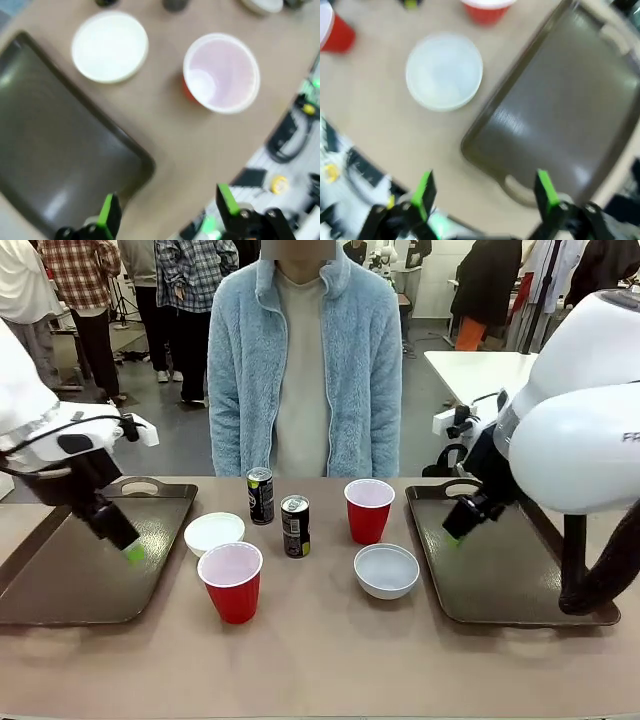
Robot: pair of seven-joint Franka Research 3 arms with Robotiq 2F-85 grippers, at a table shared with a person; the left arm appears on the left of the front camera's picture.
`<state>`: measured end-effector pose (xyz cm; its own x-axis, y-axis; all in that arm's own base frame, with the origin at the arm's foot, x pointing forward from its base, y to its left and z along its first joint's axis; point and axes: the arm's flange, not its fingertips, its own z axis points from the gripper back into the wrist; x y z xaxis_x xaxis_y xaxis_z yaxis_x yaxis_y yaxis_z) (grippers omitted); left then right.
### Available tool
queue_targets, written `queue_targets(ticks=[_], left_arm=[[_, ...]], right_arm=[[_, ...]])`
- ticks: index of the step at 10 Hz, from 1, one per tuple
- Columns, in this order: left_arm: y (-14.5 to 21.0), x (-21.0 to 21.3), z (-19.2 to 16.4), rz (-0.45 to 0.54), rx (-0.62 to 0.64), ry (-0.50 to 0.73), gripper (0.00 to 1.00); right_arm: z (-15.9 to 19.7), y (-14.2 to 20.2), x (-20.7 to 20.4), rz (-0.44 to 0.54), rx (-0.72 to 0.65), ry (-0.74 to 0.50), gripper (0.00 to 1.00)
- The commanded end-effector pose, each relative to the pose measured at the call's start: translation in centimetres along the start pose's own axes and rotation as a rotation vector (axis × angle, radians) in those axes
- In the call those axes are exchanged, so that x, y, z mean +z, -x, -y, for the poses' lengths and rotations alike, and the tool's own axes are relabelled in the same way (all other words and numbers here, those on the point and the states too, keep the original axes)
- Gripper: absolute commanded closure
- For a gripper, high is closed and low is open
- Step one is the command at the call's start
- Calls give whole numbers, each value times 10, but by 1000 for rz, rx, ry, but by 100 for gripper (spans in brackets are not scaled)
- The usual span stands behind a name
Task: Prepare tableware on both trays.
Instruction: Pick up a Picnic Bowl from the table and place it on a Handle tray.
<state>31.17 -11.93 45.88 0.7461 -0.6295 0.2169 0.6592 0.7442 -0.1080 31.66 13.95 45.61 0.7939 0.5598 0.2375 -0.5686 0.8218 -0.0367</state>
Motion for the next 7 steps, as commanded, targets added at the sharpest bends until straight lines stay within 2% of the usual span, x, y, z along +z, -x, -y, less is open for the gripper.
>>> queue_targets(ticks=[1,2,3,5,6,7], left_arm=[[61,-19,16,-10,44,10,0],[50,-19,9,49,73,-80,0],[9,7,3,-24,9,15,0],[11,15,0,-10,30,-7,0],[5,18,-24,55,84,161,0],[9,26,-42,135,128,271,0]], right_arm=[[-17,113,-55,-70,-77,-86,0],[-7,100,-64,-38,-64,54,0],[-1,9,-3,-62,-24,-41,0],[5,12,-6,-81,-43,-32,0],[31,4,-7,-21,-83,-214,0],[61,14,-3,30,-135,-386,0]])
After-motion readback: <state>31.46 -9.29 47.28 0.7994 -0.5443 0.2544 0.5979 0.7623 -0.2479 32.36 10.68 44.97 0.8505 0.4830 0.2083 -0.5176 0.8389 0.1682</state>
